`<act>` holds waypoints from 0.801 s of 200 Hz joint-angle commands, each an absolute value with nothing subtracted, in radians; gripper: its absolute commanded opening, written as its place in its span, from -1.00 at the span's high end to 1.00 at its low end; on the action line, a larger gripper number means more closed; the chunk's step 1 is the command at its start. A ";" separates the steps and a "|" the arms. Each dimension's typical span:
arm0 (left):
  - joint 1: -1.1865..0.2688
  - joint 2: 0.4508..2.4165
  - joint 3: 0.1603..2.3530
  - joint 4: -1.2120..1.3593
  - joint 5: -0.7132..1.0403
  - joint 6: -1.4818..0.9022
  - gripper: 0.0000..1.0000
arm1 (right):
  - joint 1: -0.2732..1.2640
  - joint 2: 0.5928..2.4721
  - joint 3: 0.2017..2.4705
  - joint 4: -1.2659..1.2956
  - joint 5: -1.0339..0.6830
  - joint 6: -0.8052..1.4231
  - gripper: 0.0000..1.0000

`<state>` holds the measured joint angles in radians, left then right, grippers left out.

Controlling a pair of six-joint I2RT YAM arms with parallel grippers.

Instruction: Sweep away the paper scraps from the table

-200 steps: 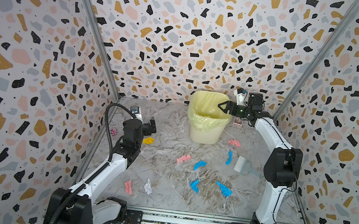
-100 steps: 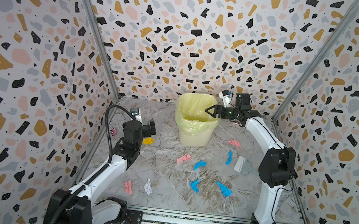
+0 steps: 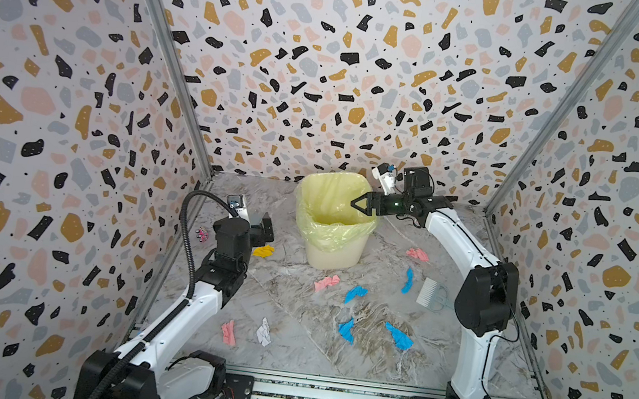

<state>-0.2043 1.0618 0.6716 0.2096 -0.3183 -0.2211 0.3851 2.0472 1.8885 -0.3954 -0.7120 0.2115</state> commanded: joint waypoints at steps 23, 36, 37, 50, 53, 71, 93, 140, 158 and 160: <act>-0.207 1.020 0.644 0.198 -0.349 -0.212 -0.99 | 0.430 2.085 1.923 -0.474 -0.718 0.183 -0.73; -0.207 1.012 0.637 0.193 -0.355 -0.212 -0.99 | 0.433 2.088 1.936 -0.473 -0.710 0.184 -0.77; -0.207 1.011 0.636 0.193 -0.355 -0.213 -1.00 | 0.433 2.087 1.937 -0.473 -0.709 0.185 -0.78; -0.208 1.003 0.635 0.185 -0.354 -0.214 -0.99 | 0.427 2.078 1.945 -0.460 -0.689 0.191 -0.89; -0.207 1.002 0.635 0.182 -0.353 -0.215 -1.00 | 0.425 2.075 1.946 -0.455 -0.685 0.194 -0.91; -0.207 0.990 0.635 0.160 -0.346 -0.216 -0.99 | 0.405 2.052 1.962 -0.426 -0.687 0.220 -1.00; -0.208 0.971 0.634 0.139 -0.337 -0.213 -1.00 | 0.380 2.037 2.003 -0.421 -0.711 0.242 -0.98; -0.208 0.941 0.627 0.094 -0.309 -0.225 -0.99 | 0.338 1.968 2.009 -0.417 -0.738 0.274 -0.98; -0.208 0.928 0.627 0.074 -0.288 -0.232 -0.99 | 0.325 1.928 1.983 -0.419 -0.727 0.277 -0.98; -0.209 0.927 0.625 0.072 -0.285 -0.232 -0.99 | 0.324 1.923 1.979 -0.420 -0.724 0.278 -0.98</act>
